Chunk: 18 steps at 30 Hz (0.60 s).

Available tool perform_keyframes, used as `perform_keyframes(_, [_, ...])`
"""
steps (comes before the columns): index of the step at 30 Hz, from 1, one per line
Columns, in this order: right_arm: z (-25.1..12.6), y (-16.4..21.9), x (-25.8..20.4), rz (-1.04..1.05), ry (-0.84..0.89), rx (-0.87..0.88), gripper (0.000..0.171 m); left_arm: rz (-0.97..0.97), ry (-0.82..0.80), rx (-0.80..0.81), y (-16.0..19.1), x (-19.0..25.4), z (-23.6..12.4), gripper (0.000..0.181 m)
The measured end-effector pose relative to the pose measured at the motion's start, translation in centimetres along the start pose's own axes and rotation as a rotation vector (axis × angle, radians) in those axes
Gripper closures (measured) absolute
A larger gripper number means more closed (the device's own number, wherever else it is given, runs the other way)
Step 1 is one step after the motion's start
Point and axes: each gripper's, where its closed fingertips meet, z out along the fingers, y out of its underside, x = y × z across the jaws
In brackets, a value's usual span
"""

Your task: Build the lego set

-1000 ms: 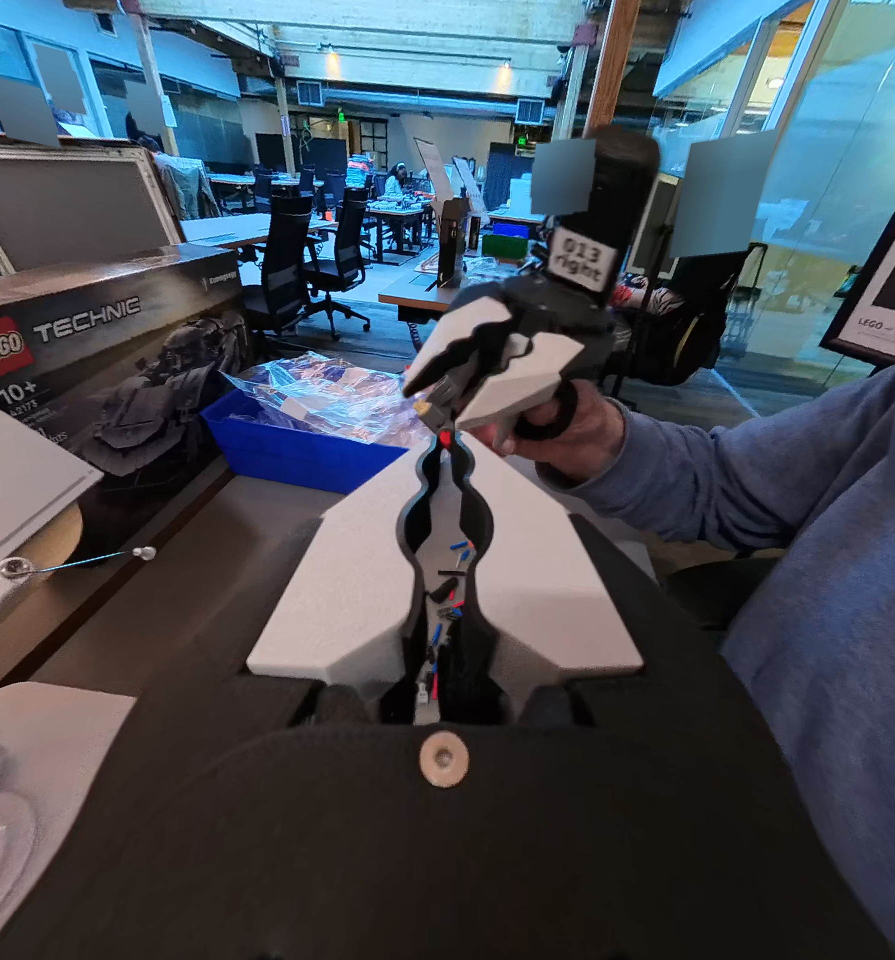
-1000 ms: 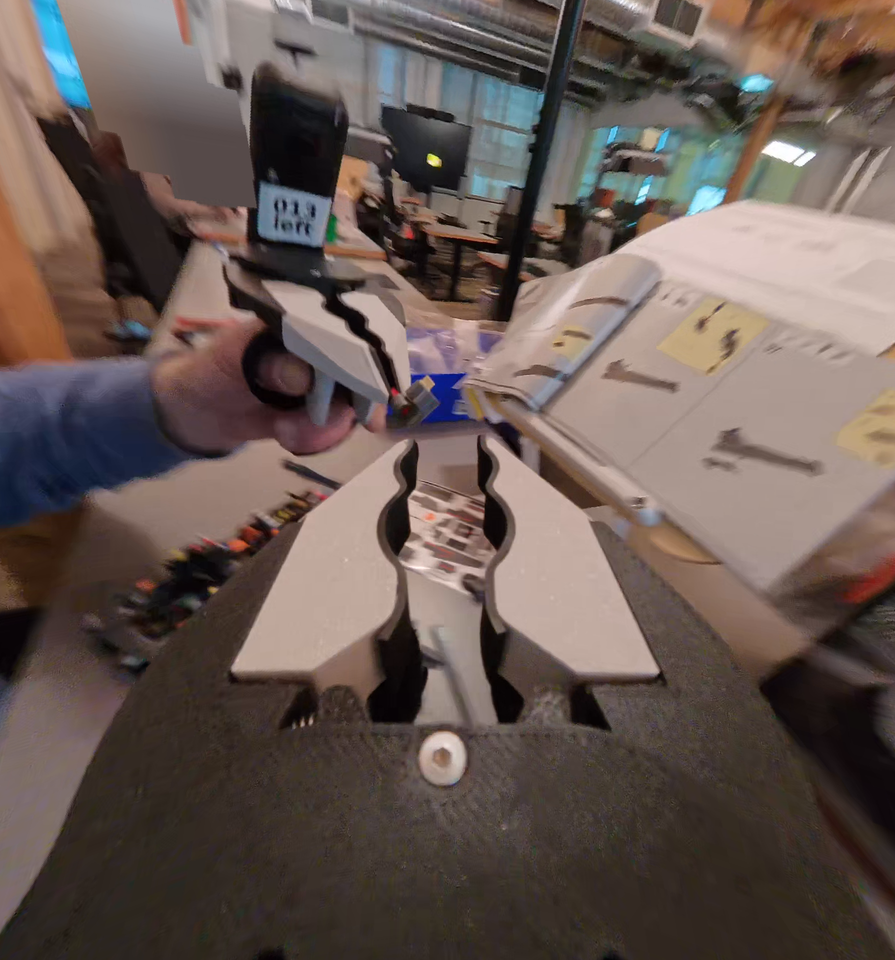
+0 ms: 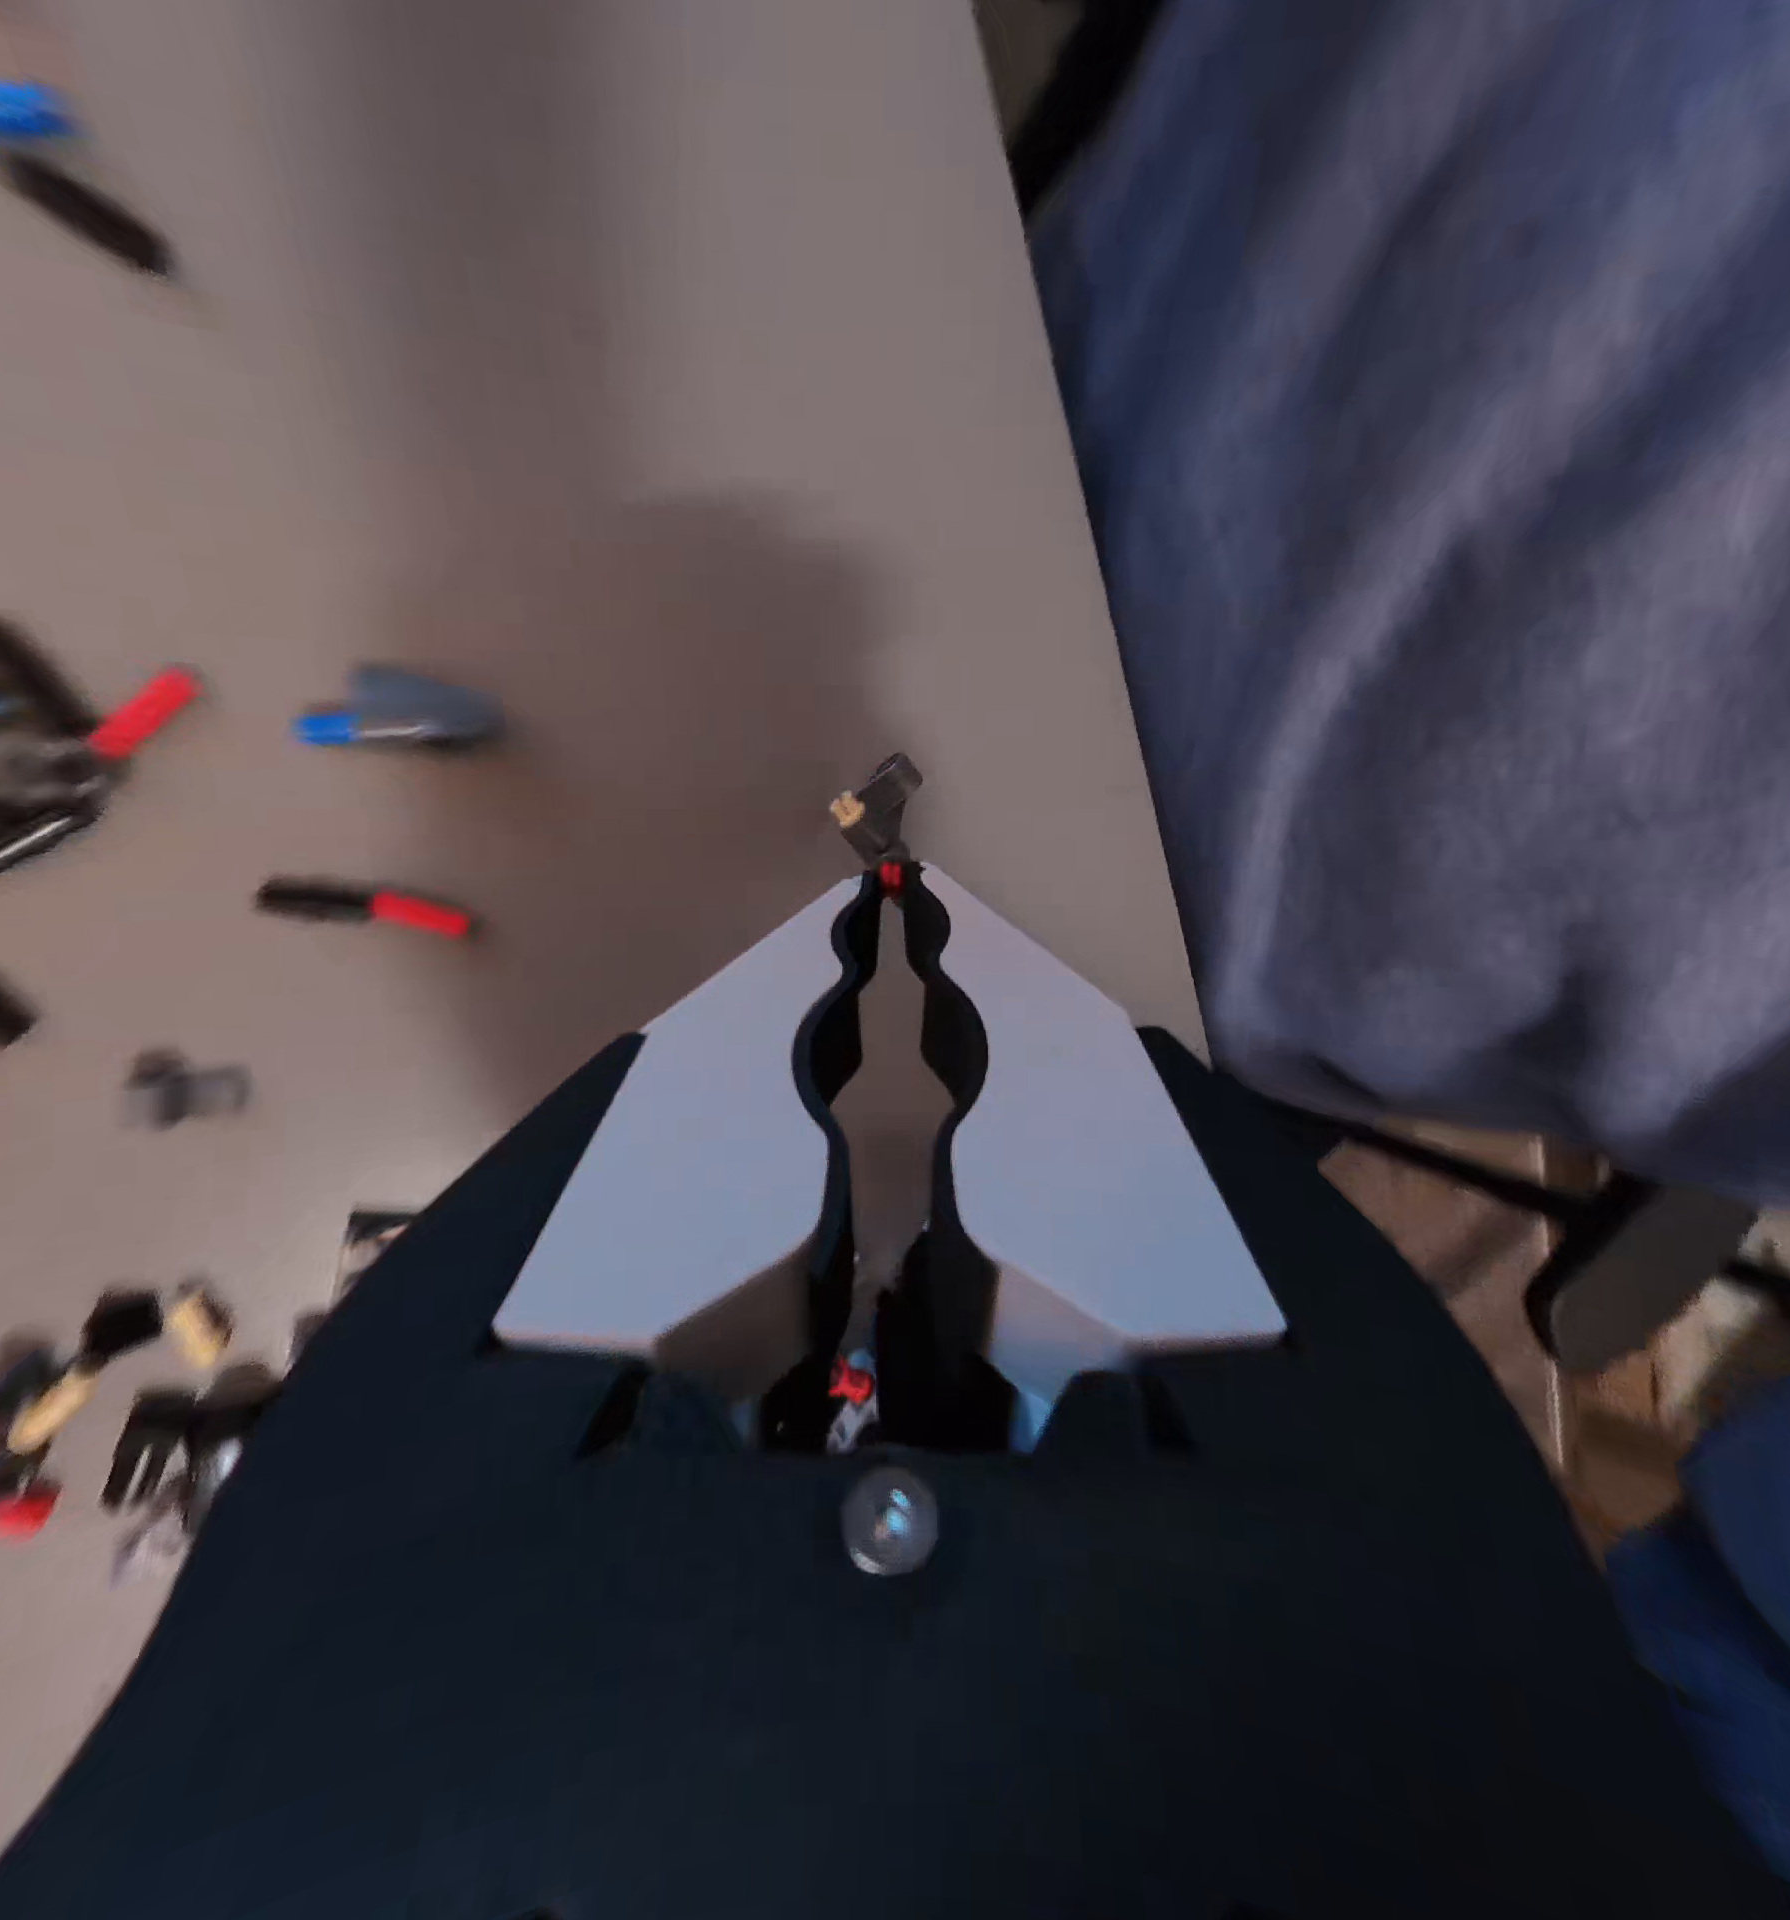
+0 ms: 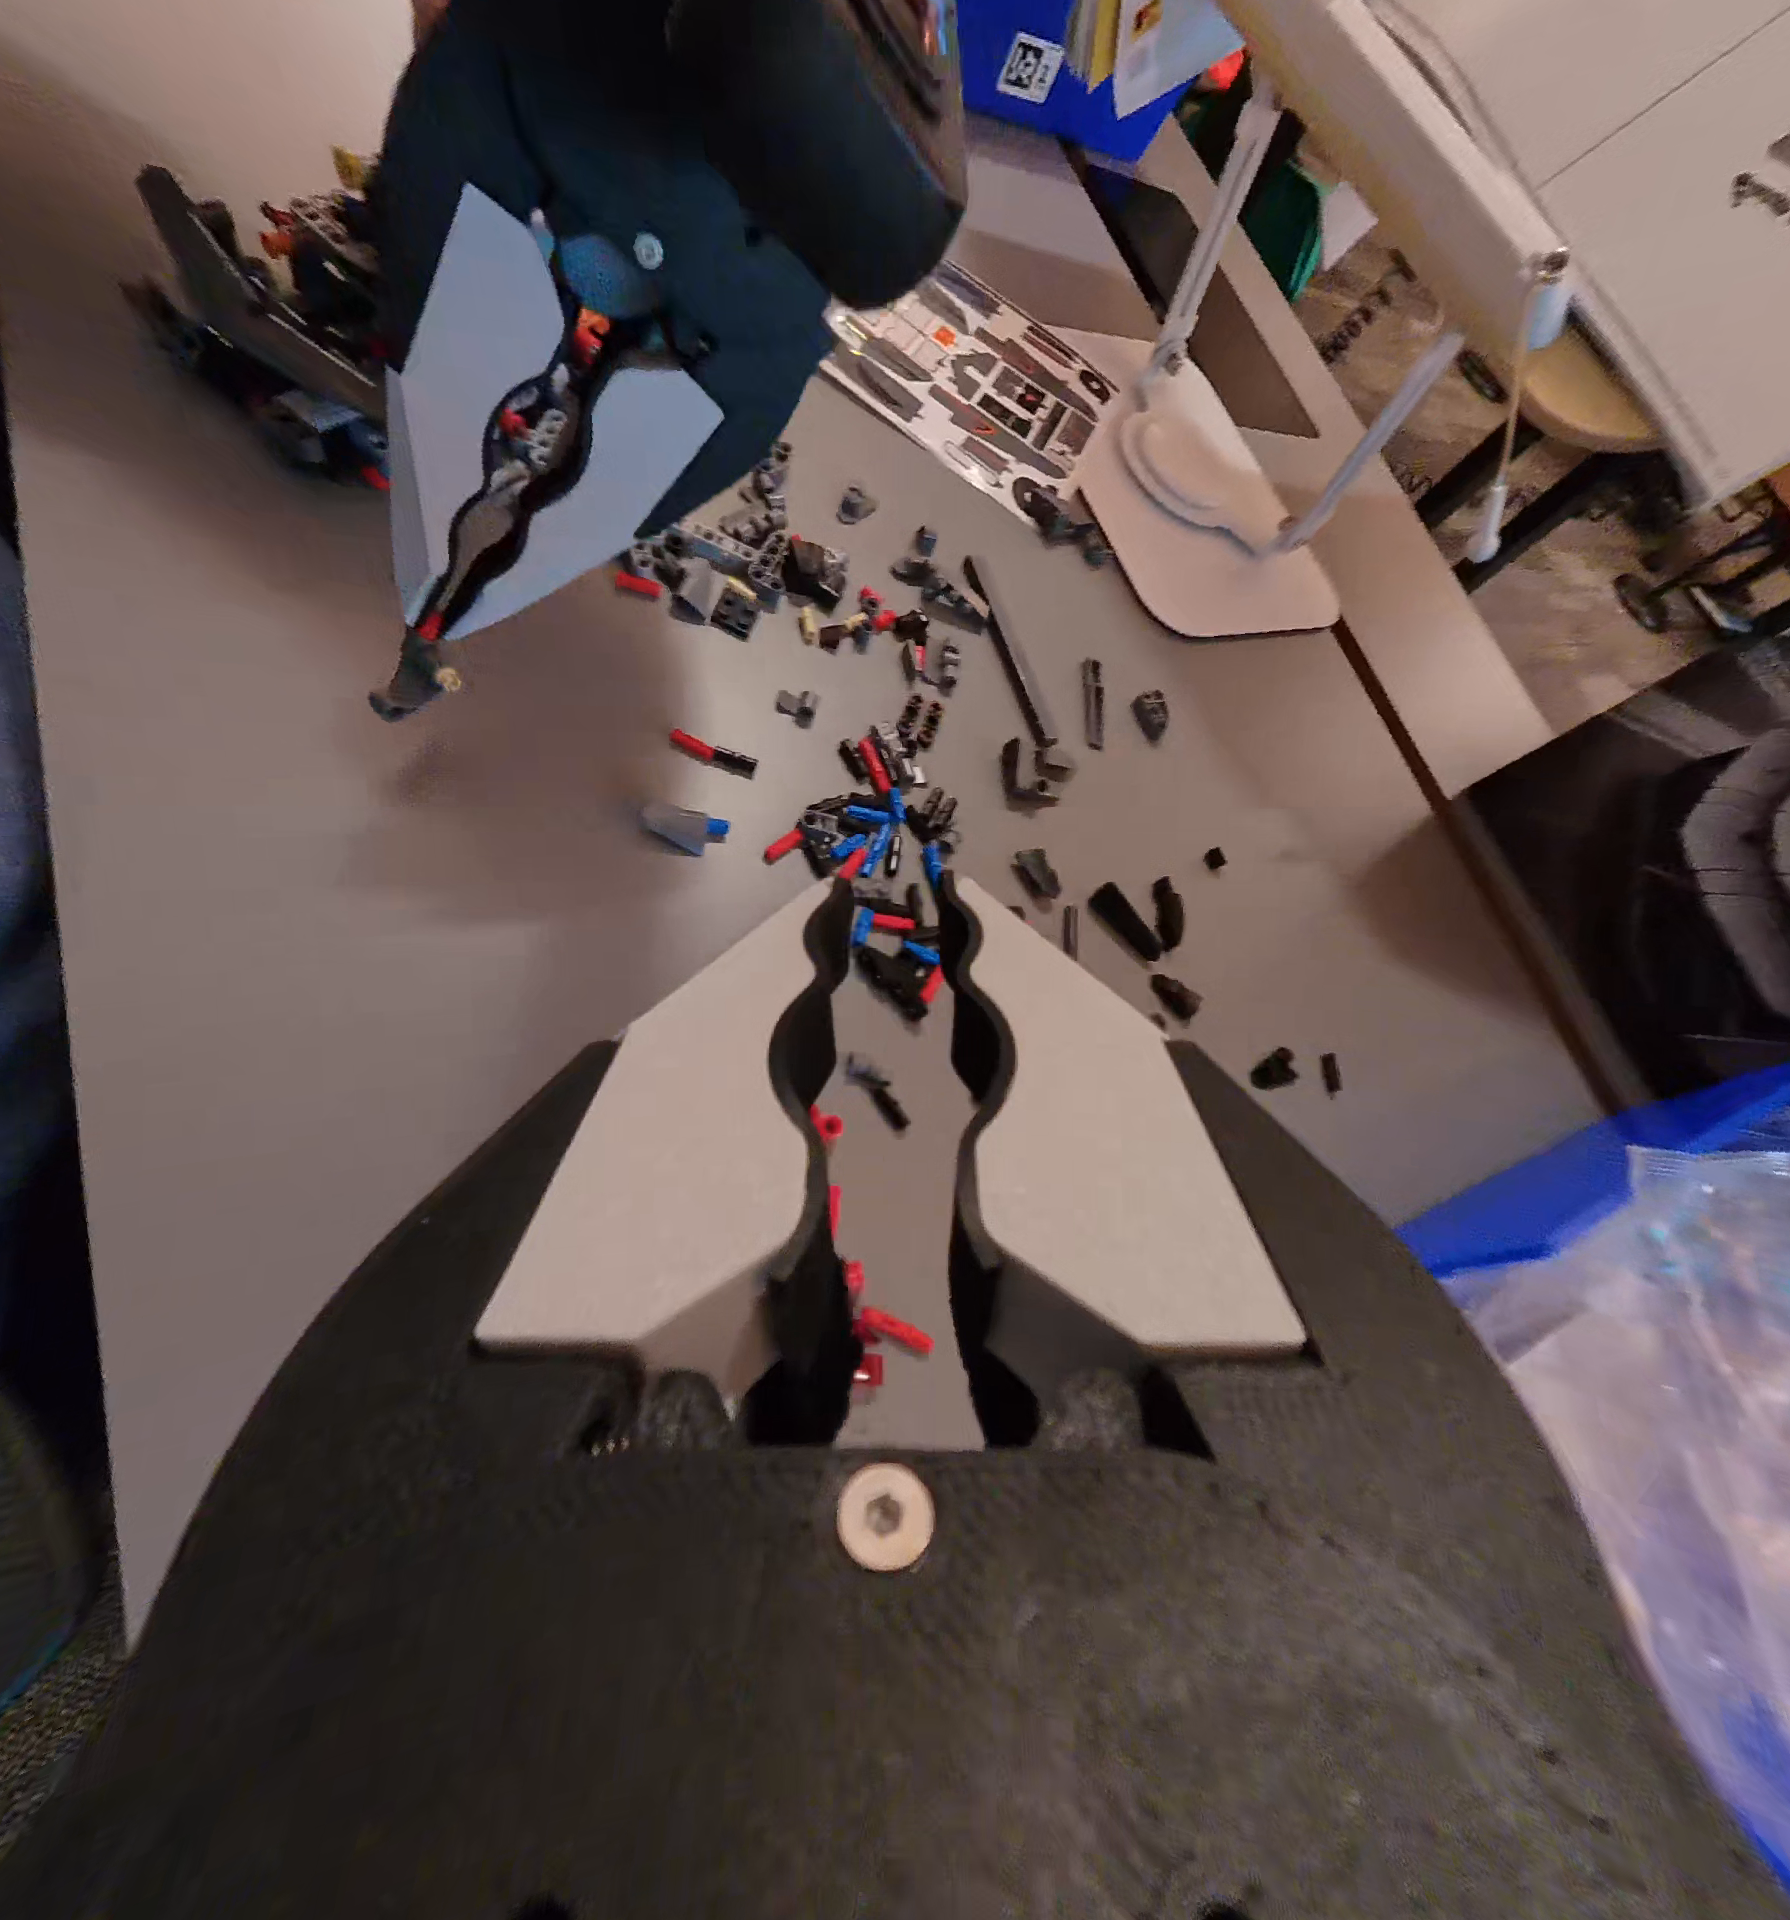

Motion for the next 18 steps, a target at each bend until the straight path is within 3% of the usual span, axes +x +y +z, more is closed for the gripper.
perform_keyframes(5, [0.6, 0.4, -1.5, 0.014, -0.055, 0.019, 0.158, 0.036, -0.029, -0.062, 0.1, -1.5, 1.3, 0.178])
perform_keyframes(9, [1.2, 0.7, -2.5, 0.009, -0.097, 0.024, 0.157, 0.036, -0.096, -0.081, 0.3, -2.5, 1.2, 0.165])
perform_keyframes(14, [3.1, 0.1, -4.9, -0.024, -0.199, 0.03, 0.158, -0.006, -0.205, -0.008, 0.7, -2.5, -0.6, 0.163])
perform_keyframes(18, [5.6, 0.0, -7.4, -0.093, -0.301, -0.02, 0.164, -0.057, -0.205, 0.053, 1.1, -0.8, 0.3, 0.169])
